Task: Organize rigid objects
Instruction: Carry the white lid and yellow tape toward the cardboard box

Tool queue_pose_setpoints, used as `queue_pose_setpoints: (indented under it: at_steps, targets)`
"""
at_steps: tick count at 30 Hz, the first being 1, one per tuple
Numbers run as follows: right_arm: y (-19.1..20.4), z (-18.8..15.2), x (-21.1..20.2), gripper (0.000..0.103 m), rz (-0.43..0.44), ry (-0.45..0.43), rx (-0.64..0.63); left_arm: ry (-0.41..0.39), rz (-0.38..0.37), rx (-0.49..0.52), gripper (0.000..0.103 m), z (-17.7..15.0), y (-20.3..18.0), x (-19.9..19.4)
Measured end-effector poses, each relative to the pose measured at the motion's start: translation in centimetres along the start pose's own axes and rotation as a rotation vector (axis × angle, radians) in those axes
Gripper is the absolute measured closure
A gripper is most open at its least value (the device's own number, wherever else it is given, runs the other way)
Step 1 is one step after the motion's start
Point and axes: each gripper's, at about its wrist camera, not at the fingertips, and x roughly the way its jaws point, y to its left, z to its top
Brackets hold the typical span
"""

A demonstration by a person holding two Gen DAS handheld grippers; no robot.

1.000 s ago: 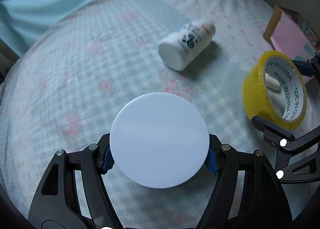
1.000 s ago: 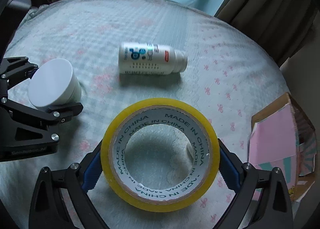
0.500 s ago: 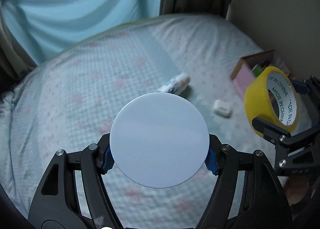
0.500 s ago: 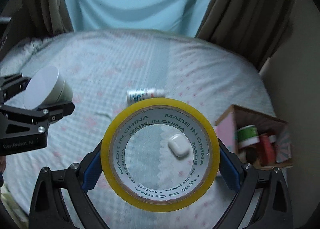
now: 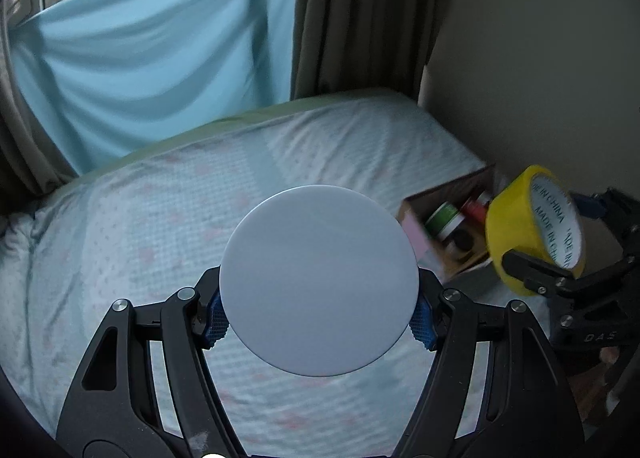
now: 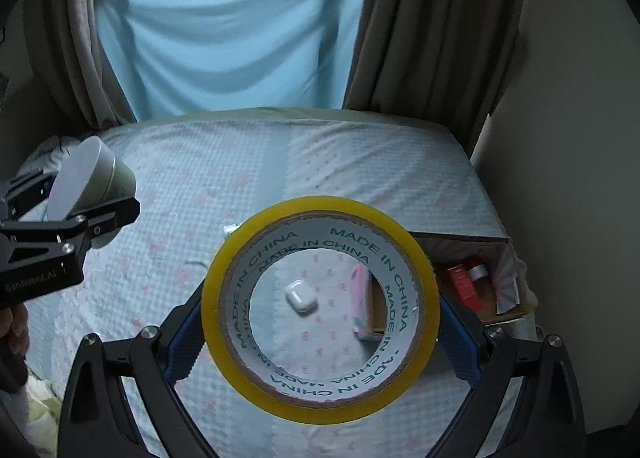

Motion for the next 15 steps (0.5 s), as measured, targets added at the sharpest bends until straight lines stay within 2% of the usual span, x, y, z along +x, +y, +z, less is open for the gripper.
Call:
queue_pose_setpoints:
  at_steps: [6, 15]
  targets:
    - [-8.0, -0.3, 0.4, 0.005, 0.084, 0.019, 0.036, 0.03, 0.012, -0.133, 0.035, 0.5, -6.2, 1.3]
    - [-19.6, -0.2, 3.7, 0.005, 0.095, 0.067, 0.094, 0.053, 0.047, -0.197, 0.035, 2.4, -14.3, 6.6]
